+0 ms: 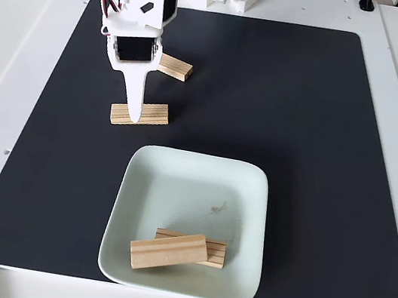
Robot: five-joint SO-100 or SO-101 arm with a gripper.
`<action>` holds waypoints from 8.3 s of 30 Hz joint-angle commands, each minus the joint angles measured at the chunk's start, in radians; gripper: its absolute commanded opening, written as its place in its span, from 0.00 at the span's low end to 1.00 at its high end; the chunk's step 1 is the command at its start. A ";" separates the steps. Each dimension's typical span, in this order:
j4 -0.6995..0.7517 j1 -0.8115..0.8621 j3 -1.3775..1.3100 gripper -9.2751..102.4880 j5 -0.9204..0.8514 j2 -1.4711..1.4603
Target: Pick up the wooden block and place them on the plate.
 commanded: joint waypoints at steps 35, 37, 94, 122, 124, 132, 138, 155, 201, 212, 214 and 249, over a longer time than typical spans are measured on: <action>-0.026 -0.058 -0.003 0.08 0.083 -0.077; -0.026 -0.067 -0.008 0.08 0.083 -0.071; -0.025 -0.316 -1.333 0.16 0.577 -0.723; 0.198 -0.325 -1.020 0.16 0.577 -0.285; 0.202 -0.319 -0.907 0.07 0.577 -0.190; 0.186 -0.290 -0.408 0.08 0.577 0.183; 0.186 -0.285 -0.114 0.08 0.577 0.399; -0.181 -0.132 0.653 0.08 0.638 0.781; -0.048 -0.054 0.626 0.24 -2.174 0.548; -0.046 -0.051 0.529 0.26 -2.221 0.523; -0.029 -0.032 0.532 0.26 -2.221 0.526; -0.219 0.098 0.721 0.26 -2.255 0.546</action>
